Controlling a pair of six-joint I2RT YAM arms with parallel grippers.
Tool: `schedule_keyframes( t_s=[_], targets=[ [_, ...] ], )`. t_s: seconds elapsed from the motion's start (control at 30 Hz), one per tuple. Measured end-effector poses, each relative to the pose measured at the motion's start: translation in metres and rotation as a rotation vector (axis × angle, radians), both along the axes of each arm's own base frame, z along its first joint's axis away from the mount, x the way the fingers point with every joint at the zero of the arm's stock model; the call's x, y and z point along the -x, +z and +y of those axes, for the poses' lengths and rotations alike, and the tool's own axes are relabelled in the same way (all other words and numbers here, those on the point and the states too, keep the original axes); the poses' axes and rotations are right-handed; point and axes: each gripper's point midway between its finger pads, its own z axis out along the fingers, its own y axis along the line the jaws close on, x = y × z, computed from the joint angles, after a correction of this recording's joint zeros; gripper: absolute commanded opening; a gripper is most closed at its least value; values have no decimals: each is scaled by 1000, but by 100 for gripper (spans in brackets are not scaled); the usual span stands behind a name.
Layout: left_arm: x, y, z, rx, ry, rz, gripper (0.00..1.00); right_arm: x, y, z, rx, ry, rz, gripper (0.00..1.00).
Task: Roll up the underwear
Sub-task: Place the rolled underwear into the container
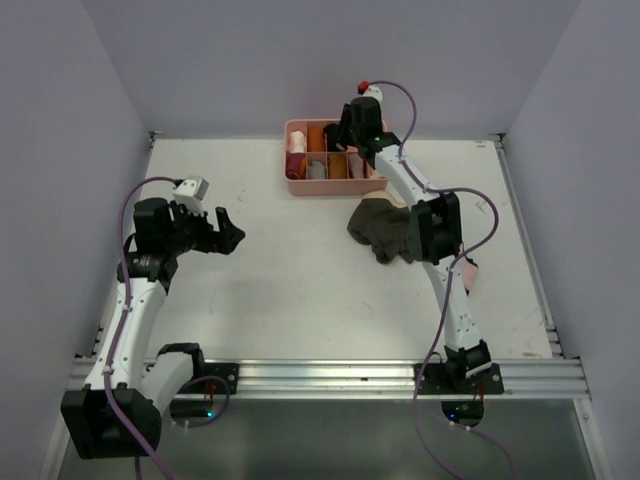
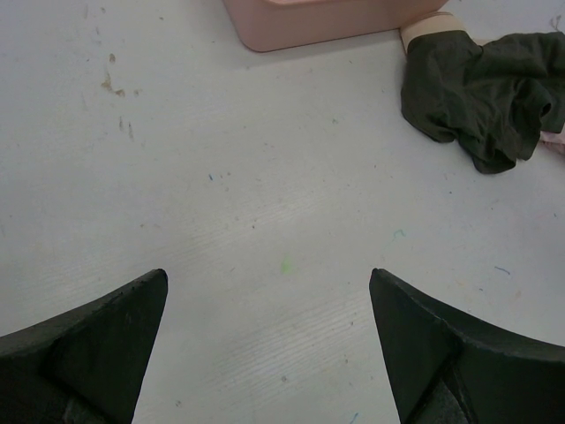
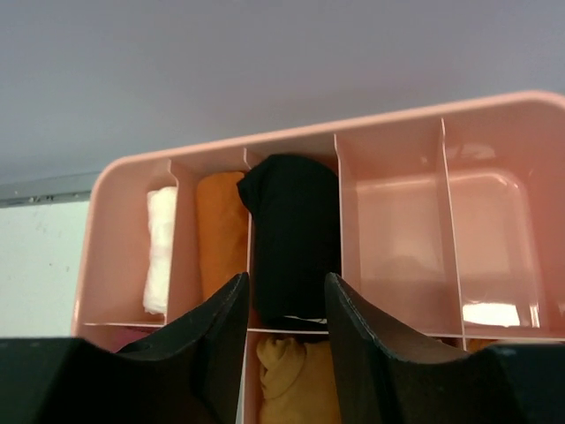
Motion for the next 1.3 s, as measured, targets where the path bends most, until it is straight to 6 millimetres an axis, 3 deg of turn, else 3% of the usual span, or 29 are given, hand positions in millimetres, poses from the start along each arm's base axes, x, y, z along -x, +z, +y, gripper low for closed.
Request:
schedule_keyframes(
  t_s=[0.3, 0.43, 0.73, 0.93, 1.17, 1.3],
  targets=[
    [2, 0, 0, -1, 1, -10, 100, 0, -30, -4, -42, -14, 73, 39],
    [2, -2, 0, 0, 1, -2, 100, 1, -34, 0, -60, -1, 85, 33],
    [2, 0, 0, -1, 1, -12, 100, 3, -39, 7, -117, -4, 110, 33],
    [2, 1, 0, -1, 1, -18, 100, 3, -58, 7, -143, -30, 145, 35],
    [4, -1, 0, -2, 2, -20, 100, -1, -57, 10, -166, -31, 128, 41],
    [4, -2, 0, -3, 3, -17, 100, -1, -55, 14, -161, 4, 118, 50]
  ],
)
